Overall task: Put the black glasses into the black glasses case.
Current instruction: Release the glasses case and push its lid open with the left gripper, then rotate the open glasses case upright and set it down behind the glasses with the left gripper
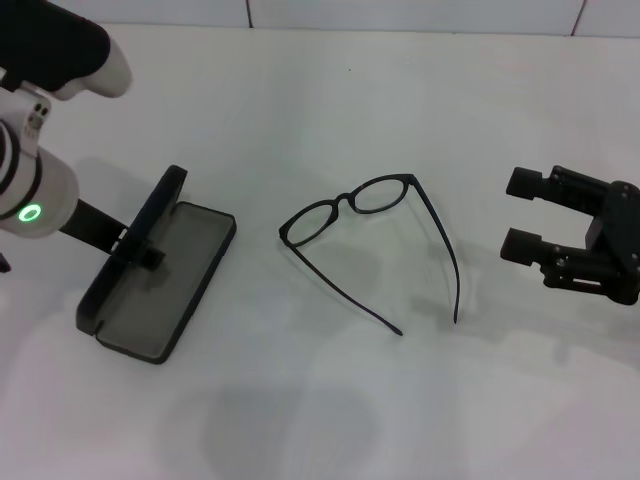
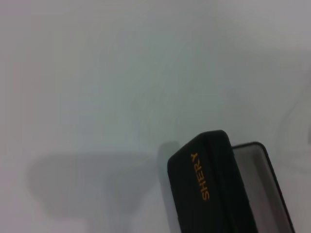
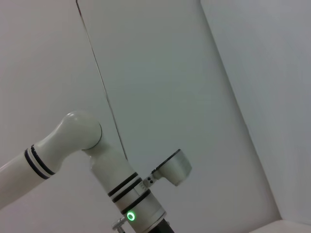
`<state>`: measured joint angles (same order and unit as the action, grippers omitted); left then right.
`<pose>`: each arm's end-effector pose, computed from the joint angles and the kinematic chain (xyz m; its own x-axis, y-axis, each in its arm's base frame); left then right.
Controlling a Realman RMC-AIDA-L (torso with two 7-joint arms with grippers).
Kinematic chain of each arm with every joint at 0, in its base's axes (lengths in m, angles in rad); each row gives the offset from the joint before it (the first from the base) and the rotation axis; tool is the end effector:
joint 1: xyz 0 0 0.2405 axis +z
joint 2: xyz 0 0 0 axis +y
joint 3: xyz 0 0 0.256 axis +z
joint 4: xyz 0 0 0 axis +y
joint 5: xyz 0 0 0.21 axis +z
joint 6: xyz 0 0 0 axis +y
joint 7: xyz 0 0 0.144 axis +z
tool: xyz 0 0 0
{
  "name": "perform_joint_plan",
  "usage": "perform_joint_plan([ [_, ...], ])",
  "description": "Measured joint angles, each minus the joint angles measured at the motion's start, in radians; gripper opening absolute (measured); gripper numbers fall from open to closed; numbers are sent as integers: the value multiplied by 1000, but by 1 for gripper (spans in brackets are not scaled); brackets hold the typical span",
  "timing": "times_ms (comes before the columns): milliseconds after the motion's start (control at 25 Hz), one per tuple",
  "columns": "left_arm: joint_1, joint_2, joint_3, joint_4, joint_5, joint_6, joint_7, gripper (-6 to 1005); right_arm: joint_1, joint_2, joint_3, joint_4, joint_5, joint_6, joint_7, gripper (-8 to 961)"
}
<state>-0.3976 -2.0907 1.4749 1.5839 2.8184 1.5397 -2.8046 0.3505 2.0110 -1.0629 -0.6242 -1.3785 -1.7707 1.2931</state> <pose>-0.2154 0.3287 0.0254 0.5877 0.8012 -0.1124 0.5572 -0.5016 -0.6618 0.2441 0.2800 0.0222 0.5895 -0.2203 -0.7771 -0.3441 -0.9389 0.0051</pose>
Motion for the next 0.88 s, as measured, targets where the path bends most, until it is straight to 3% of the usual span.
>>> perform_joint_plan([
  [120,-1,0,1,12,-4,0,0,663,0,0,0,4,1,-1,-5,808],
  [520,-5,2,2,69,-8,-1,21,220,-12,2,0,5,5,-7,-12,808],
  [880,-55,3,3,85,-9,-77,129,206,-20,2,2,5,7,-32,-25,808],
])
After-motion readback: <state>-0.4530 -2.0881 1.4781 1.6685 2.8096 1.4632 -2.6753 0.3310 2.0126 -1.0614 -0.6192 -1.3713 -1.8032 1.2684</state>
